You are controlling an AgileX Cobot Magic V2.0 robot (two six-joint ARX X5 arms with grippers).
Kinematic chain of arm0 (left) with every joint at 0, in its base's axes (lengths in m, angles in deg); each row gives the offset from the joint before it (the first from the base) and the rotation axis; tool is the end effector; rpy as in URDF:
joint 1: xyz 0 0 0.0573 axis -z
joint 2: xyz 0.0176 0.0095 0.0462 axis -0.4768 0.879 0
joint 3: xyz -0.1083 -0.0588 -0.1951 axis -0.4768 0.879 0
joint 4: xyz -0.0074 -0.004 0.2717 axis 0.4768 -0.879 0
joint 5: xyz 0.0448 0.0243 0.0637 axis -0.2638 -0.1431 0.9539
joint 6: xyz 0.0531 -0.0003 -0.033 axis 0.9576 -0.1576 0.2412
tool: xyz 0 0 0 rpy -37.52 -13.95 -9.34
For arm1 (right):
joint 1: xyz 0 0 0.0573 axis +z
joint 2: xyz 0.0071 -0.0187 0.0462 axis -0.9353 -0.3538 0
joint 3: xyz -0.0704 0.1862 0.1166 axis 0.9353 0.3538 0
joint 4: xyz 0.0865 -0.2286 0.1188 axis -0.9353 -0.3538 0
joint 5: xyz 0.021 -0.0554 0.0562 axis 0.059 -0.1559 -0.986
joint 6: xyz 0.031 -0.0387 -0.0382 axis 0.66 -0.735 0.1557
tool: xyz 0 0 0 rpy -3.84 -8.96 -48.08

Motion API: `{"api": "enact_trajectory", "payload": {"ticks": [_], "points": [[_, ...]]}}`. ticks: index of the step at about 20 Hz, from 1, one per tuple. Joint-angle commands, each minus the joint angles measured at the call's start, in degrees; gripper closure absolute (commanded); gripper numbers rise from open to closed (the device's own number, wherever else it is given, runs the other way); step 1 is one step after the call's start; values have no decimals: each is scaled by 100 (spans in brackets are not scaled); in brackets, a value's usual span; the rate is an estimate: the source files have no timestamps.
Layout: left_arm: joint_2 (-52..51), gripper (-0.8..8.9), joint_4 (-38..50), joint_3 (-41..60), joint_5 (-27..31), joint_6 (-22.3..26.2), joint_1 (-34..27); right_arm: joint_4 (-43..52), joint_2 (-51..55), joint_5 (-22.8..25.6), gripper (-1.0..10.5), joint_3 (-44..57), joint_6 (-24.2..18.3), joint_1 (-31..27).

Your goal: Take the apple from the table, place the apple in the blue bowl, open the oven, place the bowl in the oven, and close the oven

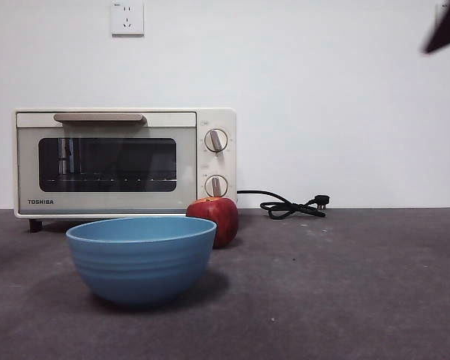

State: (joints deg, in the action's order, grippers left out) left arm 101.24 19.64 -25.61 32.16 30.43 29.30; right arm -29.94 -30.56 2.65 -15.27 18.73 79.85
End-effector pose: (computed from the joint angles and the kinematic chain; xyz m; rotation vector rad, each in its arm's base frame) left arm 0.2002 -0.0063 0.2691 -0.3176 0.6807 0.0176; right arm 0.2563 0.0616 0.2920 0.3454 0.7002 0.3829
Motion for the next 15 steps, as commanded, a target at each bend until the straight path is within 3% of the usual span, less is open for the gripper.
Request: {"api": "enact_trajectory", "payload": {"ticks": [1, 5, 10, 15], "points": [[190, 818, -87, -46, -417, 293, 20, -111, -767, -9, 954, -603, -175, 520], [407, 818, -216, -46, -1008, 382, 26, -549, -1912, 205, 944, -1637, -214, 1196], [525, 818, -435, -46, -1388, 614, 37, -1558, -3928, 883, 839, -3689, -527, 1947], [525, 818, -522, -46, -1384, 785, 42, -2190, -5333, 1410, 453, -5141, -551, 2319]]}}
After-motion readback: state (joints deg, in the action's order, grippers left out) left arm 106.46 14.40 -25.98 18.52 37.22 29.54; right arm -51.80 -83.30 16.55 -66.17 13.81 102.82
